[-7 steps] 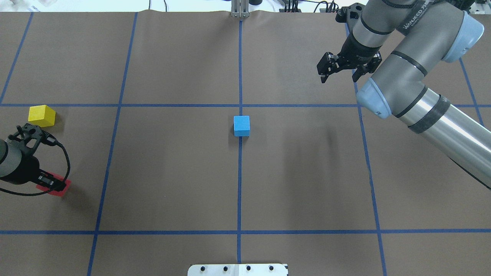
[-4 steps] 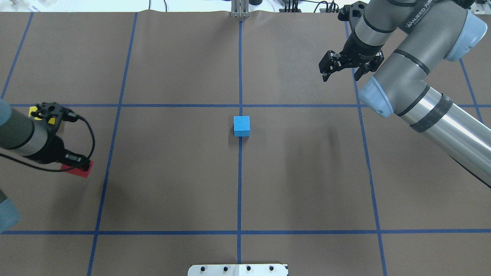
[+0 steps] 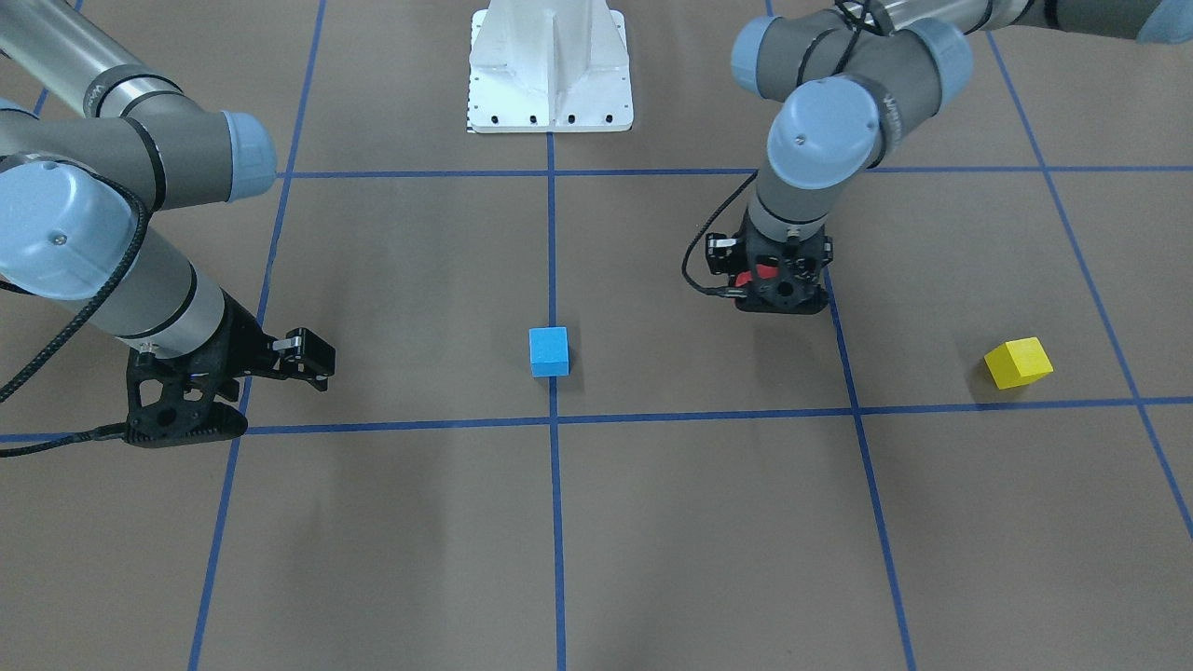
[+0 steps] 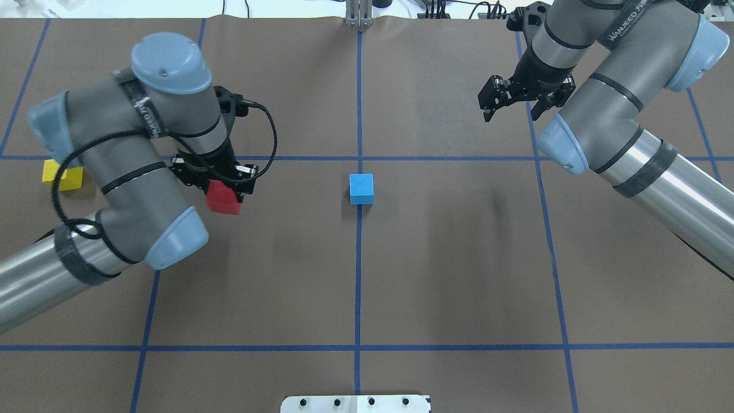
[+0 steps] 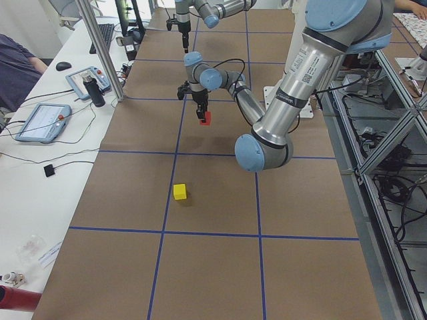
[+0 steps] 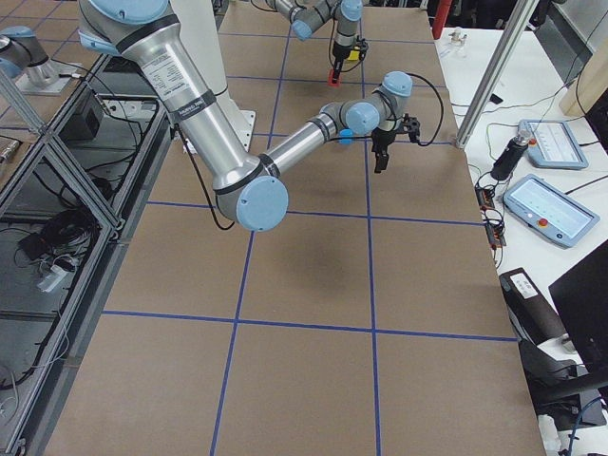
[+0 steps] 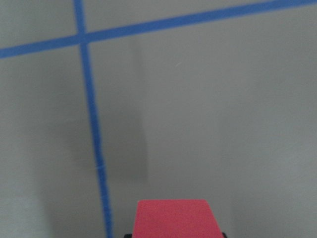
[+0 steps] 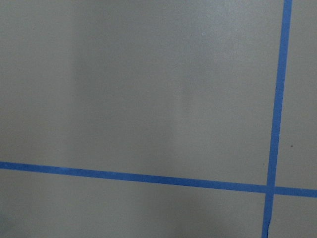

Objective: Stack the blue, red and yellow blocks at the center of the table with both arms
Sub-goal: 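Carry the red cube with the left gripper over the blue cube, then lower the red cube onto the blue cube and open the left gripper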

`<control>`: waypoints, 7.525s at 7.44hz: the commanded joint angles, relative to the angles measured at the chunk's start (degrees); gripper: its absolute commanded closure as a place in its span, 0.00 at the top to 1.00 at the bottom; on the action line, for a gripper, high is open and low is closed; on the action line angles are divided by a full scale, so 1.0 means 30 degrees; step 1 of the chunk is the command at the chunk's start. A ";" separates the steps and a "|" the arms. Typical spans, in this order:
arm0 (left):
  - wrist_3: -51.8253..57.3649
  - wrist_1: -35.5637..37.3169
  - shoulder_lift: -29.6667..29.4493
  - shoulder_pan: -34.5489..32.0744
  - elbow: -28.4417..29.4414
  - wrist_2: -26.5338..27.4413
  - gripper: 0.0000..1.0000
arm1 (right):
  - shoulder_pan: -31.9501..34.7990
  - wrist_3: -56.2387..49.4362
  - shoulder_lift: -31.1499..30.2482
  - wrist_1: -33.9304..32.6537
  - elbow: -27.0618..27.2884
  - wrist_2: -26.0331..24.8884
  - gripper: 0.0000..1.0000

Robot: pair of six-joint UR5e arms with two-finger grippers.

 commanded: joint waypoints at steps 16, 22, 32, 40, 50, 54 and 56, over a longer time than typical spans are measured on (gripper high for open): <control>-0.4894 -0.6111 -0.8351 0.0885 1.1654 -0.3739 0.00 | -0.0023 0.0004 -0.0029 0.0000 -0.0272 -0.0034 0.99; -0.4630 -0.6082 -0.8351 0.0885 1.1684 -0.2977 0.00 | -0.0052 0.0004 -0.0029 0.0000 -0.0272 -0.0004 0.99; -0.4512 -0.6081 -0.8467 0.1061 1.1742 -0.2479 0.00 | -0.0023 -0.0025 -0.0029 0.0000 -0.0360 -0.0004 0.99; -0.4483 -0.6111 -0.8468 0.1207 1.1742 -0.2450 0.00 | 0.0036 -0.0084 -0.0175 0.0000 -0.0360 -0.0004 0.99; -0.4542 -0.6111 -0.8497 0.1178 1.1713 -0.2450 0.55 | 0.0094 -0.0113 -0.0175 0.0000 -0.0419 -0.0004 0.99; -0.4542 -0.6111 -0.8497 0.1178 1.1713 -0.2450 0.69 | 0.0094 -0.0113 -0.0175 0.0000 -0.0448 -0.0004 0.99; -0.4542 -0.6111 -0.8497 0.1178 1.1713 -0.2450 0.69 | 0.0094 -0.0113 -0.0175 0.0000 -0.0448 -0.0004 0.99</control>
